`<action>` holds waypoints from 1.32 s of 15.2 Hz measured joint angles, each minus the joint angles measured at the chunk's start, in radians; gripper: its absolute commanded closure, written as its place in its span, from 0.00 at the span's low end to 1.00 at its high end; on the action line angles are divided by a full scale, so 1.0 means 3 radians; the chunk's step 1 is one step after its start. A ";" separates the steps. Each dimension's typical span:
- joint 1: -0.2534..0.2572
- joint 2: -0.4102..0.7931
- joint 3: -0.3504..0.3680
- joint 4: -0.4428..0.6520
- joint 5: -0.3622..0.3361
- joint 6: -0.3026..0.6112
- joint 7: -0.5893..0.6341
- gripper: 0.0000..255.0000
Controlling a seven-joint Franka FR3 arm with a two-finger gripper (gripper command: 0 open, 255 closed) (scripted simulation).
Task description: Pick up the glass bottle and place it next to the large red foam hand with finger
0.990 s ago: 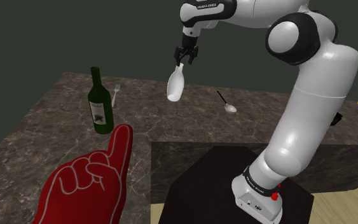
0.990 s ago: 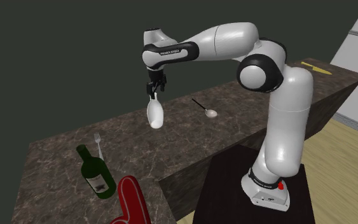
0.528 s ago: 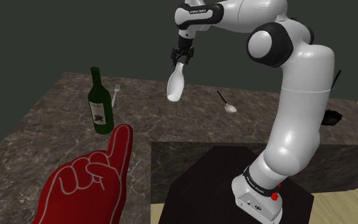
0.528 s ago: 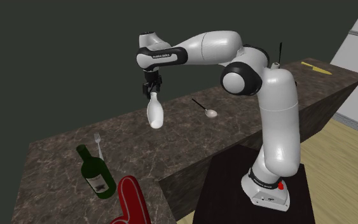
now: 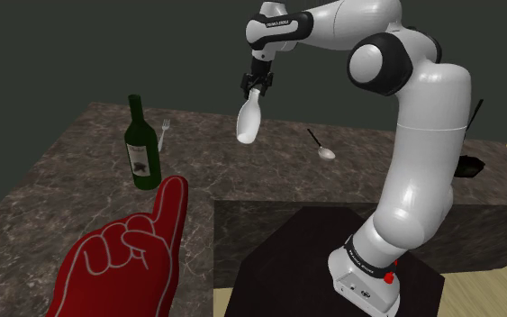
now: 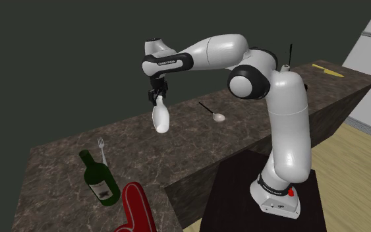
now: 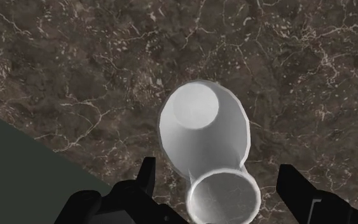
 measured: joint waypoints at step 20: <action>-0.0004 -0.0027 -0.0004 0.0218 -0.0009 -0.0244 0.0012 1.00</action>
